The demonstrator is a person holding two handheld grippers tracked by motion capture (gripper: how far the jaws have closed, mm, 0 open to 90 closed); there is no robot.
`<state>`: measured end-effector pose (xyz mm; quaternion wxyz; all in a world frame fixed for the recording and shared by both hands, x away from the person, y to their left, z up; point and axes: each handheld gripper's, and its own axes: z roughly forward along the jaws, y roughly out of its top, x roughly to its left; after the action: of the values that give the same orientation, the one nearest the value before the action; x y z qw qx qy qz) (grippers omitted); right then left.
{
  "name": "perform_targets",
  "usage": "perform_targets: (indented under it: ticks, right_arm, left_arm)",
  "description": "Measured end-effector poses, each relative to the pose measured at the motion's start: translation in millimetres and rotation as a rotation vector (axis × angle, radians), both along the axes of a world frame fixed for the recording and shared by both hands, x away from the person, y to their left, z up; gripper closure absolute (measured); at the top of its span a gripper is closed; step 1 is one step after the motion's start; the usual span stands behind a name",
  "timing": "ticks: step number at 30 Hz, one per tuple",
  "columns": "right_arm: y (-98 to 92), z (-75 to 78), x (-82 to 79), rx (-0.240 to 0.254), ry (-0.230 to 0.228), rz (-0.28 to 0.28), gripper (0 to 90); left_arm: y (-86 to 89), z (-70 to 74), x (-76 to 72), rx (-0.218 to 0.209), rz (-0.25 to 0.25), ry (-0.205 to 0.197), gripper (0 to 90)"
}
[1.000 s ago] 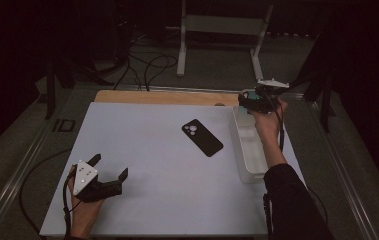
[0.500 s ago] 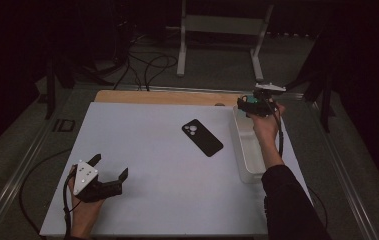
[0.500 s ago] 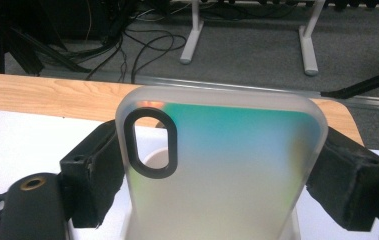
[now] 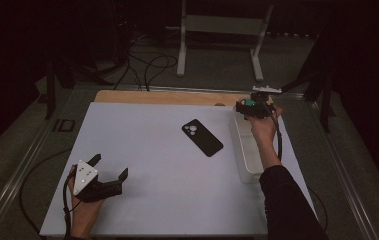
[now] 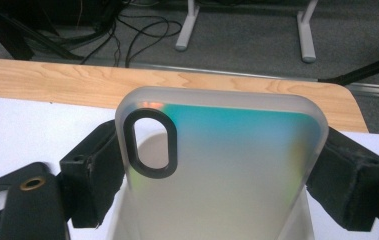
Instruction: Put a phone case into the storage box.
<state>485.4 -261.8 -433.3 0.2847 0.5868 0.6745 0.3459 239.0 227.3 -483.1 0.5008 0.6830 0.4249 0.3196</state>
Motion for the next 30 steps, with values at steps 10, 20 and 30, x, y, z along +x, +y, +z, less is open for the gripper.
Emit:
perform_targets:
  ticks: [10, 20, 30]
  right_arm:
    - [3.4, -7.2, 5.6, -0.027, 0.014, 0.003, 16.1]
    - [2.4, -11.7, 10.4, -0.026, 0.026, -0.005, 12.8]
    - [-4.4, -4.9, 6.8, 0.018, 0.004, -0.022, 7.8]
  left_arm:
    - [-0.7, -0.4, 0.3, 0.000, -0.002, 0.003, 1.1]
    - [-0.4, -0.2, 0.0, 0.000, -0.003, 0.003, 1.1]
    - [0.1, 0.0, -0.1, -0.003, -0.001, 0.001, 1.1]
